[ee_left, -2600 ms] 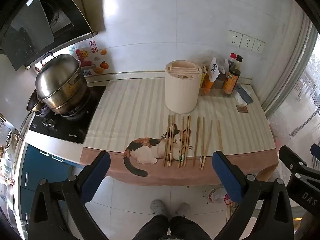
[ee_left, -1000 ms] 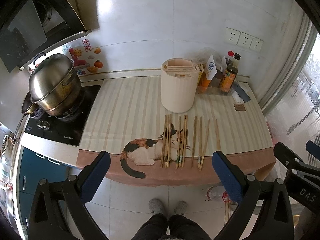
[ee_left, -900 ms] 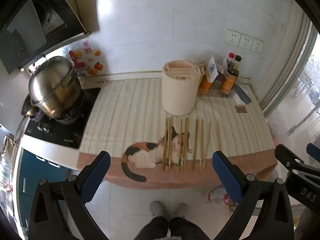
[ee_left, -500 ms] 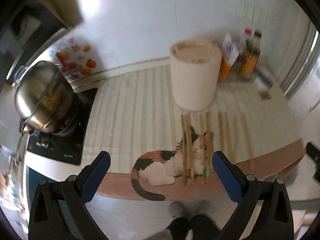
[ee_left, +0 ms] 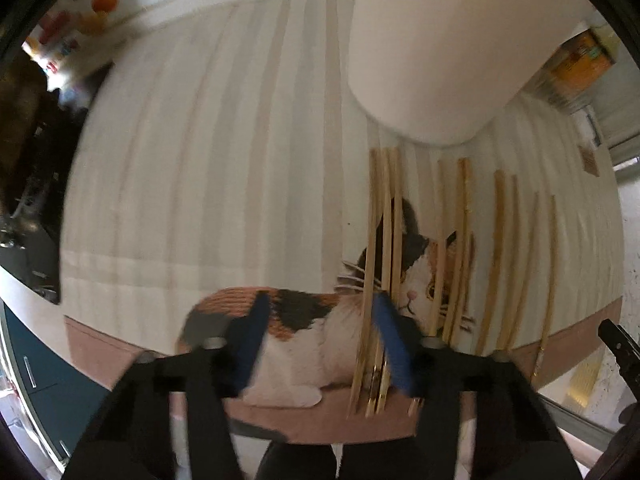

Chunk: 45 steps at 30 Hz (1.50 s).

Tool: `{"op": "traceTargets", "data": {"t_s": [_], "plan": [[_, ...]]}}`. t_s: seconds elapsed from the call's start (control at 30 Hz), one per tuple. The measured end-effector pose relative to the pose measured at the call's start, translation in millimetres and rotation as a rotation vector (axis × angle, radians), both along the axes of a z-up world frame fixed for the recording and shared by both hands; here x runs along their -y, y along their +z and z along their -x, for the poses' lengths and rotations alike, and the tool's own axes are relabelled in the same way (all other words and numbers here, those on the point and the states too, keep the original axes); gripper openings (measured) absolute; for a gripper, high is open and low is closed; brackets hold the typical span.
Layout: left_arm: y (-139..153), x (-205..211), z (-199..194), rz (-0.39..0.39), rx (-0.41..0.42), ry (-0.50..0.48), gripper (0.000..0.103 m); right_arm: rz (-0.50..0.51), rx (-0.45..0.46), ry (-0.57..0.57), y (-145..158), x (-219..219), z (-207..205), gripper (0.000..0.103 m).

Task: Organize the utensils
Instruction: 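Close the left tool on one wooden chopstick while the right tool grasps another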

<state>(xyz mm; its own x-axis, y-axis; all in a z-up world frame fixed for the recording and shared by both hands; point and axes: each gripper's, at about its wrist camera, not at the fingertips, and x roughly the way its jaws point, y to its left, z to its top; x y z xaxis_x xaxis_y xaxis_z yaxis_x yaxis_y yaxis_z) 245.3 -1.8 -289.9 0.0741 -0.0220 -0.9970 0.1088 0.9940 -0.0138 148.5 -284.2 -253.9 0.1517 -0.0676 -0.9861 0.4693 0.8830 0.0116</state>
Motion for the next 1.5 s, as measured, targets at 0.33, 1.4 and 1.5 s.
{"op": "traceTargets", "data": {"t_s": [0.33, 1.4, 1.5], "plan": [[-44.0, 31.5, -12.2, -0.062, -0.053, -0.065, 0.033, -0.058, -0.098, 0.021, -63.0, 21.3, -35.8, 0.047], [-56.9, 12.1, -10.7, -0.055, -0.095, 0.01, 0.007, -0.074, -0.213, 0.177, -112.5, -103.8, -51.6, 0.008], [-57.8, 11.6, -10.8, -0.053, -0.096, 0.006, 0.007, -0.072, -0.213, 0.177, -114.3, -110.1, -51.2, 0.008]]}}
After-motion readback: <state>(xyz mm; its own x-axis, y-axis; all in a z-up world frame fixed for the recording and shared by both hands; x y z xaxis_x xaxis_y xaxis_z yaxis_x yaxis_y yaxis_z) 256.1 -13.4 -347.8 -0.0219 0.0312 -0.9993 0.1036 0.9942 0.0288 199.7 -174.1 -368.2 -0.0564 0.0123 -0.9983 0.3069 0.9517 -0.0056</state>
